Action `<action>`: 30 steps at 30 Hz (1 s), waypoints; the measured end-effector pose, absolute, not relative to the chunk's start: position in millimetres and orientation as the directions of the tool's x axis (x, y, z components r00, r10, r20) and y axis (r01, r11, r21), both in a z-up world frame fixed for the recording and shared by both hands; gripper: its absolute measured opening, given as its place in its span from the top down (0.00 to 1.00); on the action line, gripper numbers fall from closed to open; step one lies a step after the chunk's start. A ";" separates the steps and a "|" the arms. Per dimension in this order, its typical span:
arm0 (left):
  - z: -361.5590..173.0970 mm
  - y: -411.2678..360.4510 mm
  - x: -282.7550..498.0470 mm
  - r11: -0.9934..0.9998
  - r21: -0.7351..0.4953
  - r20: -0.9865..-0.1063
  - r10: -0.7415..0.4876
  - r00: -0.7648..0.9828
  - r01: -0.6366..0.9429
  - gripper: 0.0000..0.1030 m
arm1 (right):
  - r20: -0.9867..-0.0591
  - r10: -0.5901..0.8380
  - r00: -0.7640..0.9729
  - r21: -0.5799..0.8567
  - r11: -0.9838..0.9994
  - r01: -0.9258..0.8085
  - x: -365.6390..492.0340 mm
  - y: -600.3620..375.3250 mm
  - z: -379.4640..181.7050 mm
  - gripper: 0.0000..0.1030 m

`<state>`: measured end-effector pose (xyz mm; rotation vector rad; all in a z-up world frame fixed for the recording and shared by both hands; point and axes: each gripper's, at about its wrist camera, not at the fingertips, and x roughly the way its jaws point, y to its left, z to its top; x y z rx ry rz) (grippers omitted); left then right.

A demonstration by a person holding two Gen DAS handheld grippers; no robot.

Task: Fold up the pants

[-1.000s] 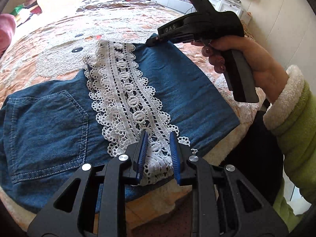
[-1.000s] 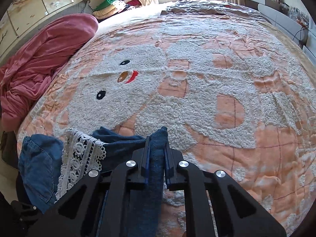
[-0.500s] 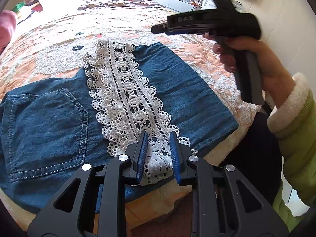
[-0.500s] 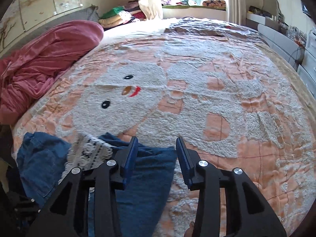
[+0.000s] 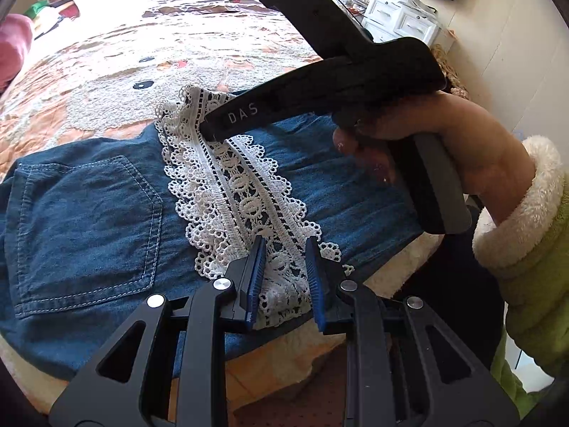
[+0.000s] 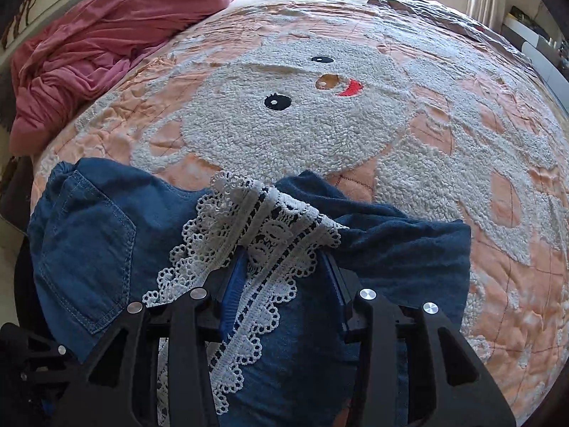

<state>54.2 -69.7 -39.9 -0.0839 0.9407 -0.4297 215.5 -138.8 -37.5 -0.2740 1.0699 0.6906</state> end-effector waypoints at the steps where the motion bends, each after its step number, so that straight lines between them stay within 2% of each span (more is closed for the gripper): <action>1: -40.0 -69.8 54.3 0.912 -0.255 -0.764 -0.393 0.512 0.320 0.84 | -0.875 0.382 0.298 0.116 0.762 -0.637 215.6 -138.5 -37.6 0.61; 6: -37.5 -71.5 51.7 0.915 -0.252 -0.764 -0.389 0.515 0.317 0.84 | -0.862 0.390 0.323 0.109 0.766 -0.634 210.2 -142.0 -31.3 0.61; 10: -33.8 -67.8 46.7 0.914 -0.259 -0.760 -0.393 0.517 0.313 0.83 | -0.832 0.441 0.337 0.162 0.774 -0.612 204.1 -157.7 -16.1 0.55; 14: -25.8 -64.3 41.7 0.917 -0.254 -0.754 -0.387 0.530 0.308 0.67 | -0.791 0.477 0.383 0.180 0.779 -0.600 195.5 -174.4 7.3 0.49; 19: -16.4 -53.5 36.6 0.929 -0.248 -0.751 -0.364 0.550 0.275 0.66 | -0.758 0.496 0.425 0.181 0.784 -0.593 186.9 -185.3 30.2 0.34; 25: -3.9 -35.7 26.0 0.945 -0.237 -0.736 -0.327 0.593 0.228 0.54 | -0.734 0.506 0.453 0.167 0.781 -0.601 176.2 -184.5 46.2 0.23; 27: -0.9 -29.0 24.1 0.951 -0.232 -0.736 -0.308 0.602 0.203 0.44 | -0.728 0.511 0.457 0.167 0.779 -0.604 173.7 -181.8 50.1 0.19; 30: 1.3 -18.8 22.0 0.959 -0.222 -0.737 -0.282 0.614 0.175 0.36 | -0.722 0.519 0.458 0.164 0.771 -0.616 169.0 -174.9 56.0 0.16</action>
